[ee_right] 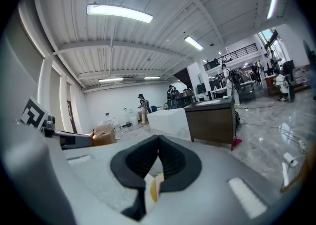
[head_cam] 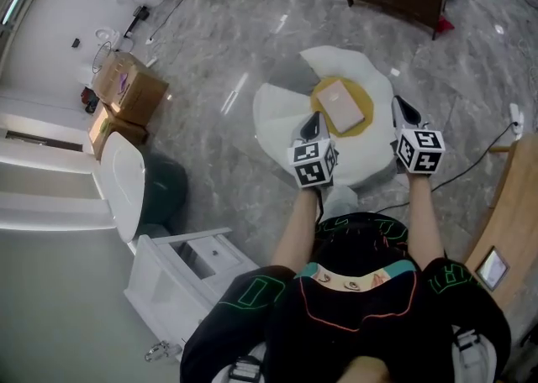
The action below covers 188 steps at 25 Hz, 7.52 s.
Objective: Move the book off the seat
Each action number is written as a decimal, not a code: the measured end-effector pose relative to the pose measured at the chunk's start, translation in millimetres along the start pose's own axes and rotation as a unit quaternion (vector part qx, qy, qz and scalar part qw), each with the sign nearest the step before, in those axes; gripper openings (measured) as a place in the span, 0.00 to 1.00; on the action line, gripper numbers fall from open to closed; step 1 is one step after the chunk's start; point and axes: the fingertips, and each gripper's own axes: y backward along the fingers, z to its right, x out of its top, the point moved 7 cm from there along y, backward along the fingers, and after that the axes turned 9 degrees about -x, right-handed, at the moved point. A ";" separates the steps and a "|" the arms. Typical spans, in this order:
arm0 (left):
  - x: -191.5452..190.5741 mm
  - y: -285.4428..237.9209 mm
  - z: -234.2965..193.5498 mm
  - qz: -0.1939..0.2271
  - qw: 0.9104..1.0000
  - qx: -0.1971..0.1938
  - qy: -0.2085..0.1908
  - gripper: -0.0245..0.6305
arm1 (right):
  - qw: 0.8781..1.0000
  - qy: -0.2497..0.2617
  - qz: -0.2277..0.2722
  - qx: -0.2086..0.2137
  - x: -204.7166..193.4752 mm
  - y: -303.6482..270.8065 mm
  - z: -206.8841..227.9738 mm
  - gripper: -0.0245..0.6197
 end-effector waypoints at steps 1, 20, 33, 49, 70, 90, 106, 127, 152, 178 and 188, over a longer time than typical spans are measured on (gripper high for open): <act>-1.6 -8.4 -3.8 -0.001 1.000 -0.003 0.005 0.05 | 1.000 0.006 -0.001 0.002 0.6 -6.5 0.1 0.04; -93.4 -165.3 -171.8 -0.123 0.989 -0.004 0.081 0.05 | 0.981 0.077 -0.178 0.016 -74.5 -218.4 -49.6 0.04; -218.1 -269.0 -205.3 -0.213 0.971 -0.039 0.104 0.05 | 0.952 0.094 -0.284 0.067 -198.5 -327.0 -50.4 0.04; -415.5 -380.5 -241.2 -0.251 0.951 -0.002 0.179 0.06 | 0.925 0.147 -0.345 0.056 -425.1 -434.7 27.1 0.04; -517.8 -439.8 -231.4 -0.299 0.898 -0.099 0.307 0.36 | 0.905 0.071 -0.414 0.068 -524.7 -465.3 50.3 0.42; -413.4 -413.3 -205.3 -0.360 0.914 -0.174 0.069 0.35 | 0.921 -0.041 -0.388 -0.018 -462.0 -381.9 40.3 0.40; -341.8 -372.8 -28.2 -0.325 0.924 -0.186 -0.078 0.35 | 0.949 -0.124 -0.286 -0.050 -391.6 -240.3 146.4 0.41; -289.8 -373.3 411.1 -0.293 0.781 -0.453 -0.315 0.36 | 0.892 -0.275 -0.115 -0.341 -321.0 86.6 405.4 0.40; -389.5 -344.9 794.3 -0.321 0.472 -0.688 -0.450 0.36 | 0.663 -0.424 -0.049 -0.616 -365.7 344.3 563.5 0.40; -397.3 -325.6 923.3 -0.245 0.378 -0.731 -0.512 0.21 | 0.546 -0.456 -0.064 -0.700 -346.8 413.0 600.7 0.40; -304.1 -292.8 963.6 -0.282 0.500 -0.731 -0.369 0.05 | 0.587 -0.414 0.018 -0.696 -265.5 475.1 589.7 0.04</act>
